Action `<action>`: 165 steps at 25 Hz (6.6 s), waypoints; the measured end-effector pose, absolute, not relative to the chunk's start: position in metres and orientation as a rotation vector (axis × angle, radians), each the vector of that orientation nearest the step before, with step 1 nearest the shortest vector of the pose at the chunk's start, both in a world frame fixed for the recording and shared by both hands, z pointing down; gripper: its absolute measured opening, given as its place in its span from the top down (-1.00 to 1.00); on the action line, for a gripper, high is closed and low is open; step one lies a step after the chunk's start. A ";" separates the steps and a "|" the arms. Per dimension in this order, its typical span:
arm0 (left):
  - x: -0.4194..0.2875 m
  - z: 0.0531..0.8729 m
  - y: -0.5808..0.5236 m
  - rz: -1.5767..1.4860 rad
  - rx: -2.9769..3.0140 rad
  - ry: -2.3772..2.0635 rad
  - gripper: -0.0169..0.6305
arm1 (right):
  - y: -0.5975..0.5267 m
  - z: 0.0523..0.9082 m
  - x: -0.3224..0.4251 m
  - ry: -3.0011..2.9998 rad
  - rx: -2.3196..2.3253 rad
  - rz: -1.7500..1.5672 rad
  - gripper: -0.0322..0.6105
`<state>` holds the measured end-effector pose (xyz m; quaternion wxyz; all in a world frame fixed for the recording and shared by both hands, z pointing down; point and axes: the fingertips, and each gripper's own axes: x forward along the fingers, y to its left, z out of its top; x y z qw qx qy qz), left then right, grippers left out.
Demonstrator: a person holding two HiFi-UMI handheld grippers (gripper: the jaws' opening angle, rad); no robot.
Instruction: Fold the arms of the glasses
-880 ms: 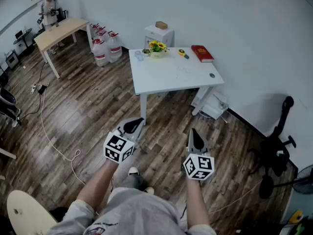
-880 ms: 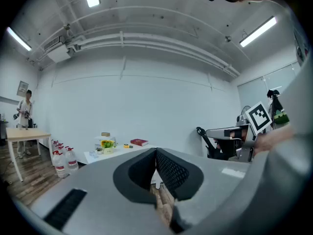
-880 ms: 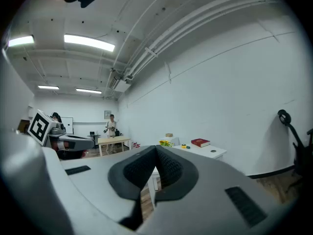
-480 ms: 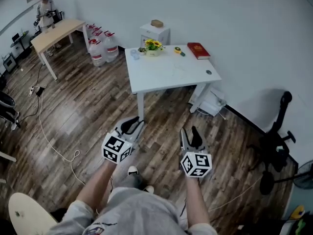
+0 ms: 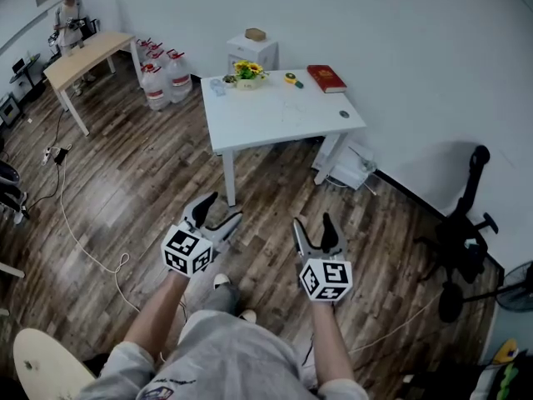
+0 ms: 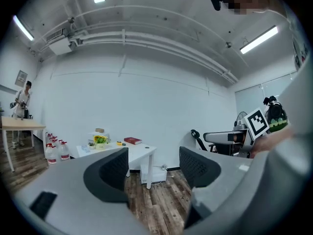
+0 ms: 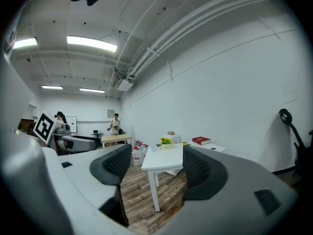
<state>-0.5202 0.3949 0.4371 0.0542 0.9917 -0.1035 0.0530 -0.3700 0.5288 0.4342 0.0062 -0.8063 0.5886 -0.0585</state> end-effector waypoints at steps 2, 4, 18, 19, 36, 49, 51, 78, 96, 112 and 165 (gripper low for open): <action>-0.516 0.440 0.396 0.169 3.004 -0.317 0.00 | 0.532 0.436 -0.362 1.831 -2.524 -0.195 -0.09; -0.509 0.442 0.395 0.171 3.000 -0.312 0.00 | 0.533 0.437 -0.352 1.812 -2.526 -0.210 -0.08; -0.367 0.449 0.306 0.108 3.009 -0.200 0.00 | 0.448 0.449 -0.226 1.761 -2.520 -0.250 -0.05; -0.353 0.449 0.295 0.103 3.006 -0.189 0.00 | 0.436 0.449 -0.215 1.764 -2.521 -0.252 -0.05; -0.150 0.459 0.105 0.154 2.996 -0.133 0.00 | 0.246 0.445 -0.026 1.782 -2.518 -0.311 0.01; -0.100 0.504 0.025 0.283 2.955 -0.275 0.00 | 0.143 0.483 0.050 1.850 -2.366 -0.391 0.11; -0.085 0.505 0.007 0.263 2.958 -0.328 0.00 | 0.120 0.488 0.072 1.881 -2.336 -0.400 0.10; 0.086 0.519 -0.191 0.167 2.691 -1.129 0.01 | -0.172 0.521 0.271 2.620 -1.607 -0.582 0.23; 0.046 0.554 -0.190 0.208 2.544 -1.256 0.01 | -0.193 0.617 0.220 2.883 -1.072 -1.091 0.49; 0.020 0.573 -0.191 0.244 2.490 -1.244 0.01 | -0.157 0.755 0.209 3.145 -0.727 -1.700 0.49; 0.014 0.601 -0.226 0.182 2.439 -1.033 0.01 | -0.221 0.687 0.226 2.555 -1.063 -1.941 0.84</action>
